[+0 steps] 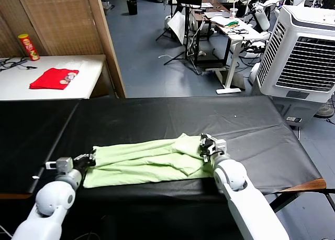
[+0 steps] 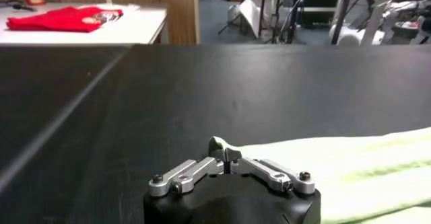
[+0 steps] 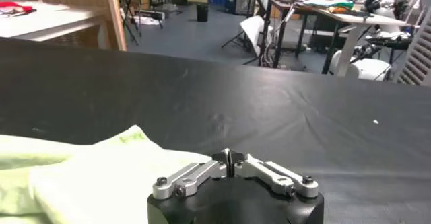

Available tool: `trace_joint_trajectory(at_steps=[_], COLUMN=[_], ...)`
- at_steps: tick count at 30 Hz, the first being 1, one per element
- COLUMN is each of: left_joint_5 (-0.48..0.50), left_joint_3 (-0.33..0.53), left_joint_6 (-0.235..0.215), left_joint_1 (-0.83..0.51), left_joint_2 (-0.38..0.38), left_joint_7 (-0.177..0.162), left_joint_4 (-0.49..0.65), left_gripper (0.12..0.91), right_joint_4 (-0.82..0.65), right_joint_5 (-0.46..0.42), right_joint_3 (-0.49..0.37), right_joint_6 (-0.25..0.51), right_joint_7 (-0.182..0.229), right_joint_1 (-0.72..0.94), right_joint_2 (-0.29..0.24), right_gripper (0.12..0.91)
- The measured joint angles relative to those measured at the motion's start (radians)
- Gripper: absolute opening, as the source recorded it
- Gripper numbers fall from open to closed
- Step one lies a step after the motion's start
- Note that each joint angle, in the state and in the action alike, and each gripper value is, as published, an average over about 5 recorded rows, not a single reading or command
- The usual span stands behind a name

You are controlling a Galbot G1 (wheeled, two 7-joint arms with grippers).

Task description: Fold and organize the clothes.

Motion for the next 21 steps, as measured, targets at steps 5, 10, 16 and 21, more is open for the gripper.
trace_joint_trajectory(at_steps=[5,10,16,21], left_joint_5=[-0.031,-0.073,-0.046,-0.003], left_joint_3=[-0.027,-0.059,-0.073,-0.073], left_joint_6=[-0.006,-0.013,-0.026,-0.032], left_joint_1=[0.027,0.078,0.148,0.185], left_joint_2=[0.012,0.0,-0.042,-0.082], left_joint_7=[0.0,0.0,0.016,0.019], left_joint_4=[-0.036,-0.084,-0.107,-0.106], left_gripper=[0.523,0.764,0.797,0.798], right_joint_4=[0.06,0.109,0.147,0.162], right_joint_5=[0.001,0.0,-0.001,-0.025], right_joint_3=[0.022,0.039,0.046,0.045], right_joint_6=[0.002,0.006,0.007,0.011], right_joint_7=[-0.011,-0.016,-0.02,-0.025], right_joint_1=[-0.039,-0.081,-0.114,-0.122], right_joint_2=[-0.026,-0.038,-0.04,-0.042], right_gripper=[0.723,0.795,0.798,0.798])
